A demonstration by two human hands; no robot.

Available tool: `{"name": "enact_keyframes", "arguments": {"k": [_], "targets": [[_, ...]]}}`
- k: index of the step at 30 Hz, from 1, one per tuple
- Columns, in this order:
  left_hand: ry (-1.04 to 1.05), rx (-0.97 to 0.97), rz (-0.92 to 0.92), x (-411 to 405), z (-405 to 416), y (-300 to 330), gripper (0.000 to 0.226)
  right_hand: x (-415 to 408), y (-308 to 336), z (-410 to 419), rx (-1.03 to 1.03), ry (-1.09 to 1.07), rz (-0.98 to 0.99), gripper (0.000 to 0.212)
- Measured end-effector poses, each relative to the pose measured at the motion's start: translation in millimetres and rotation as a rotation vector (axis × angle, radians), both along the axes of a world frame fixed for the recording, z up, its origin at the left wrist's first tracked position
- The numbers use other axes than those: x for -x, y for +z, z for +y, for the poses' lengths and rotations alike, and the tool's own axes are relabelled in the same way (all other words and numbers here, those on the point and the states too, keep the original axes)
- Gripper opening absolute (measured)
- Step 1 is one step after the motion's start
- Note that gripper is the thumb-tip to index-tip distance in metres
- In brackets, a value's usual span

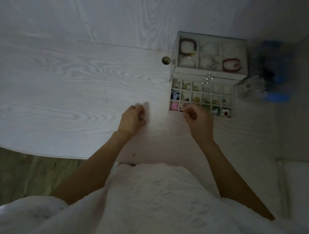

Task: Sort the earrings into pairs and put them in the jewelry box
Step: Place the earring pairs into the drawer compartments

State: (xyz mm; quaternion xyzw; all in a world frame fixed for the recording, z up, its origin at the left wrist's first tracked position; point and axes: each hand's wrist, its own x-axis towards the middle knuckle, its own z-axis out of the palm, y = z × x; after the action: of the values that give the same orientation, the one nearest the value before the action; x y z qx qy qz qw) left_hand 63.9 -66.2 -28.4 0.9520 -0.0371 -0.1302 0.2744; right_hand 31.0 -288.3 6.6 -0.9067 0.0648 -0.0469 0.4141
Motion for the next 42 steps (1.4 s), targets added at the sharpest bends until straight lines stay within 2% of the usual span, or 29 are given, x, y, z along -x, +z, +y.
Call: {"name": "enact_keyframes", "arguments": {"k": [4,7,15,24,32,37,42], "targets": [[-0.03,-0.002,-0.029,-15.2,-20.2,0.2,0.013,-25.6,2.1,-56.9,-0.007,-0.188,-0.067,0.005],[-0.04,-0.018,-0.015,-25.7,-27.9,3.1,0.013,-51.5,-5.7,-89.2,0.049,-0.239,-0.042,0.008],[0.02,0.1,0.026,-31.7,-38.9,6.6,0.011,-85.6,-27.9,-106.2,0.301,-0.185,-0.04,0.007],[0.043,0.2,-0.1,-35.3,-38.5,22.4,0.012,-88.1,-37.2,-104.0,0.328,-0.144,0.0,0.014],[-0.136,0.321,-0.303,-50.6,-86.1,56.4,0.011,-16.3,-32.1,-111.3,0.361,-0.297,-0.053,0.015],[-0.342,0.376,-0.428,-64.1,-154.7,48.5,0.011,3.4,-43.6,-118.5,0.288,-0.231,-0.023,0.023],[-0.441,0.353,-0.511,-77.6,-216.5,22.8,0.011,1.4,-45.5,-130.3,0.242,-0.167,-0.004,0.026]]}}
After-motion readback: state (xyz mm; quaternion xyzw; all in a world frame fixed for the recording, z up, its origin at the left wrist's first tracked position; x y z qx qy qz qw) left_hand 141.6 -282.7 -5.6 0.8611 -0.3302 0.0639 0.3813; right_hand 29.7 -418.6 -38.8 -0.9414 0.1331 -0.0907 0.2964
